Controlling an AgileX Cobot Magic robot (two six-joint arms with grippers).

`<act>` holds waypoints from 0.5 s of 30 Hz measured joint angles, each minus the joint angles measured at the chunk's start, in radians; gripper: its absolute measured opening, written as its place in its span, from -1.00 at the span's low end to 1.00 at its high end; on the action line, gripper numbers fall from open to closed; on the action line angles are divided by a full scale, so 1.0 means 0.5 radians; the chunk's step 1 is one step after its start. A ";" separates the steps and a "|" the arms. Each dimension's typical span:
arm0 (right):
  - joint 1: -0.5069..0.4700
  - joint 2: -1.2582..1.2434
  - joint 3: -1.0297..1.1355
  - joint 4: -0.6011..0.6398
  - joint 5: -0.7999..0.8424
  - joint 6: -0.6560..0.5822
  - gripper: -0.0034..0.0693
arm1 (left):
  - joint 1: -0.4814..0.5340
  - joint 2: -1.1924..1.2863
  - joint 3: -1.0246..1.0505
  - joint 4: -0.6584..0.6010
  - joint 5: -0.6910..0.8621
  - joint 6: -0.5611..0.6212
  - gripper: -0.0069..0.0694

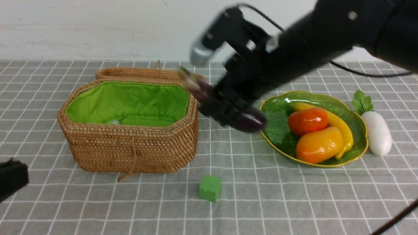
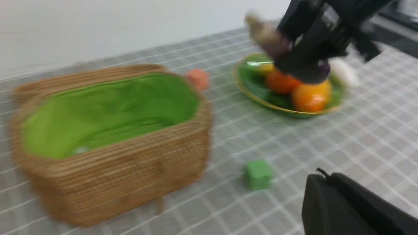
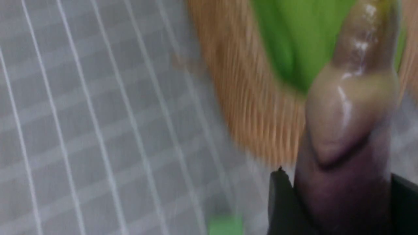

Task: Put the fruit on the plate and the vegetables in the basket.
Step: Grab an eggplant with your right arm and place it in the basket on the left.

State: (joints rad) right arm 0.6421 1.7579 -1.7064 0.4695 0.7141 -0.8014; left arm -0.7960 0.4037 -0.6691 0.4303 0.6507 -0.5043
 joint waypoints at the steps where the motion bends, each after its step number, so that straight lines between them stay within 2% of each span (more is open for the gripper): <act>1: 0.013 0.031 -0.042 0.019 -0.042 -0.011 0.03 | 0.000 0.000 0.000 0.019 0.005 -0.022 -0.85; 3: 0.070 0.243 -0.283 0.254 -0.272 -0.127 0.03 | 0.000 0.000 0.000 0.206 0.054 -0.241 -0.85; 8: 0.093 0.660 -0.557 0.452 -0.508 -0.301 0.03 | 0.000 0.000 0.000 0.282 0.066 -0.323 -0.85; 10: 0.093 0.741 -0.602 0.472 -0.524 -0.310 0.12 | 0.000 0.000 0.000 0.282 0.066 -0.325 -0.85; 11: 0.093 0.825 -0.640 0.490 -0.529 -0.312 0.42 | 0.000 0.000 0.000 0.282 0.068 -0.330 -0.85; 12: 0.093 0.832 -0.642 0.492 -0.526 -0.312 0.46 | 0.000 0.000 0.000 0.282 0.068 -0.330 -0.85; 13: 0.094 0.835 -0.646 0.486 -0.494 -0.302 0.71 | 0.000 0.000 0.000 0.282 0.068 -0.331 -0.85; 14: 0.094 0.825 -0.651 0.479 -0.462 -0.290 0.83 | 0.000 0.000 0.000 0.282 0.068 -0.332 -0.85; 15: 0.094 0.825 -0.654 0.470 -0.454 -0.279 0.84 | 0.000 0.000 0.000 0.282 0.068 -0.332 -0.85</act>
State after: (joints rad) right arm 0.6893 2.1703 -2.0334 0.7046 0.4871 -0.9411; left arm -0.7960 0.4037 -0.6691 0.5713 0.6846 -0.6705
